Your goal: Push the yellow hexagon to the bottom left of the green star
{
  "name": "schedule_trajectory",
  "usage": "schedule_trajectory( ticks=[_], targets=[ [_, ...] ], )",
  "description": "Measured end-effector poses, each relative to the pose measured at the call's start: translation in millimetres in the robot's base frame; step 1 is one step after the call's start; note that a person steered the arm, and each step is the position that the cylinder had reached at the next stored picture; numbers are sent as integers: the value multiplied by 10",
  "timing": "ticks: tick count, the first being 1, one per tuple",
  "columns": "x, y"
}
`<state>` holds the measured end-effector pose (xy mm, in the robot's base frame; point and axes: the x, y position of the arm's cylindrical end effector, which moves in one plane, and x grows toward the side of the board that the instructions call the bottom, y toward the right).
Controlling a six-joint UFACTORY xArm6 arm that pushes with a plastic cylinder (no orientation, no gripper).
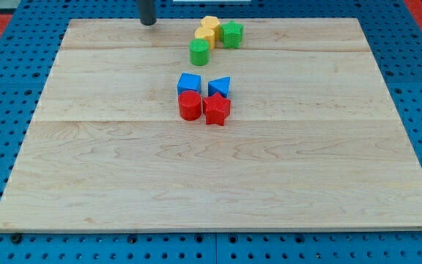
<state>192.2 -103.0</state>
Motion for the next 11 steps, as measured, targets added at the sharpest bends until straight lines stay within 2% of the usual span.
schedule_trajectory(
  ticks=[1,2,3,4,8,10,11],
  targets=[
    [-1,676],
    [19,971],
    [467,1011],
    [727,993],
    [859,986],
    [514,783],
    [695,651]
  ],
)
